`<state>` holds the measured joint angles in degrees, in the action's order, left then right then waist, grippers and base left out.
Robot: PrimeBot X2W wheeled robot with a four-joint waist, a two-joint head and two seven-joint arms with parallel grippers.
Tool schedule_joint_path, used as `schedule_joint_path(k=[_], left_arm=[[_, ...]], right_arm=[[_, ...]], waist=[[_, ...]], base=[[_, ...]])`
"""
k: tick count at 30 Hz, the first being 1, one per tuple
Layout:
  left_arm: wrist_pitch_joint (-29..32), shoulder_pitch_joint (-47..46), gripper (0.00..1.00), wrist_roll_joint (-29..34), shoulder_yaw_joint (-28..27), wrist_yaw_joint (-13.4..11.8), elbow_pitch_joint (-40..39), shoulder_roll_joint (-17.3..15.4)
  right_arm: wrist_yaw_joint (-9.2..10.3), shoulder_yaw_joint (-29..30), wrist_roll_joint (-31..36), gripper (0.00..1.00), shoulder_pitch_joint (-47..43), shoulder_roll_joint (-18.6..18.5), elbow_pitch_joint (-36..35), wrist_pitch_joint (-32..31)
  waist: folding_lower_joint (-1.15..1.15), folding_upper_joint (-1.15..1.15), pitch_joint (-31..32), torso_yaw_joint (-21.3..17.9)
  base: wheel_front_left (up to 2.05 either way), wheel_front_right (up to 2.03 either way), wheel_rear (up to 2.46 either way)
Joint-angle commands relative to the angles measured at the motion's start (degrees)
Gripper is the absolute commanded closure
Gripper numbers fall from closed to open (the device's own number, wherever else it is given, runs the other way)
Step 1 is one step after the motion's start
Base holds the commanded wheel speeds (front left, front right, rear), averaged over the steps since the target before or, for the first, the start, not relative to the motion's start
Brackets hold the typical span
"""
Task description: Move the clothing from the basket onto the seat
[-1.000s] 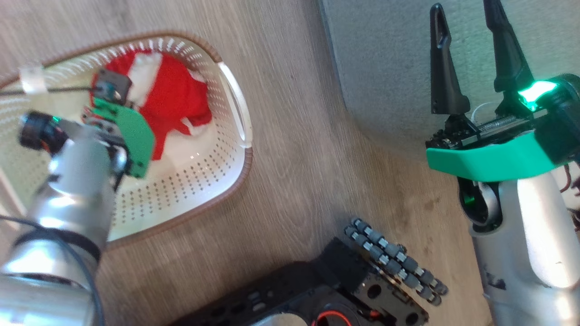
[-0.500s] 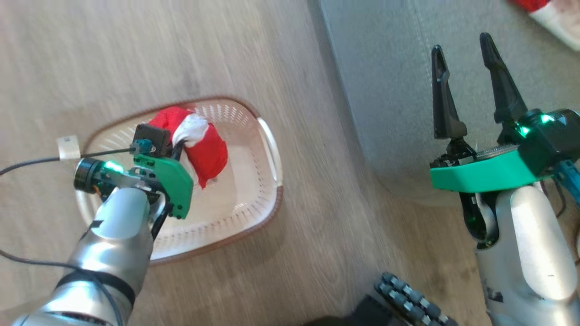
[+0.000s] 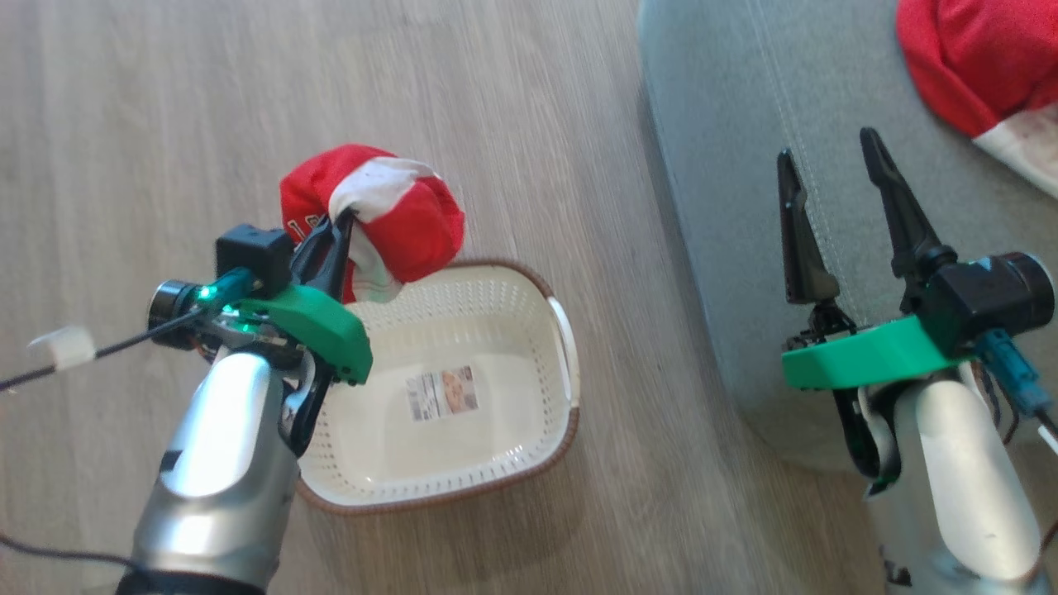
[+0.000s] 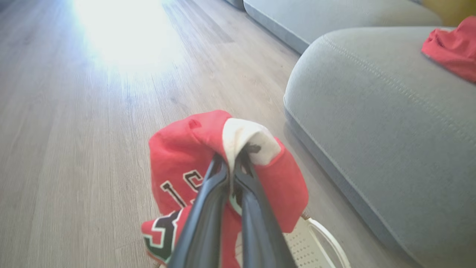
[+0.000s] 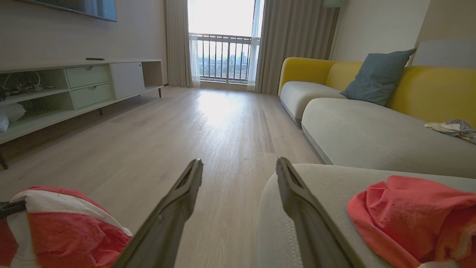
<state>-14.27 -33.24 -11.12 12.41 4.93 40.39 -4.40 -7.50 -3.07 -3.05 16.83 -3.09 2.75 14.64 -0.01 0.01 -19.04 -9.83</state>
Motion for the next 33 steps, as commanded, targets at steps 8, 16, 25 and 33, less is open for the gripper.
schedule_joint_path(k=[8,16,25,33], left_arm=[[-0.7,6.9,1.00,0.3,-9.6,-0.4,-22.4,0.8],[-0.7,11.9,1.00,-1.0,-13.2,1.2,-35.8,1.5],[-0.7,12.9,1.00,-4.4,-12.4,-0.4,-48.0,1.5],[-0.7,13.2,1.00,-4.5,-6.9,-0.7,-50.8,1.5]], right_arm=[[0.01,-1.5,-0.8,0.00,-3.0,0.2,-0.7,0.4],[0.01,-2.1,-1.2,0.00,-5.1,-0.1,-1.1,0.4],[0.01,-2.3,-0.9,0.00,-7.0,-0.7,-0.9,0.4],[0.01,-3.3,-0.3,0.00,-7.3,-0.8,-0.7,0.4]], waist=[[0.01,-0.01,7.7,3.2],[0.01,-0.01,10.9,3.5],[0.01,-0.01,12.3,4.2],[0.01,-0.01,12.4,4.7]], base=[[0.00,0.00,0.00],[0.00,0.00,0.00],[0.00,0.00,0.00],[0.00,0.00,0.00]])
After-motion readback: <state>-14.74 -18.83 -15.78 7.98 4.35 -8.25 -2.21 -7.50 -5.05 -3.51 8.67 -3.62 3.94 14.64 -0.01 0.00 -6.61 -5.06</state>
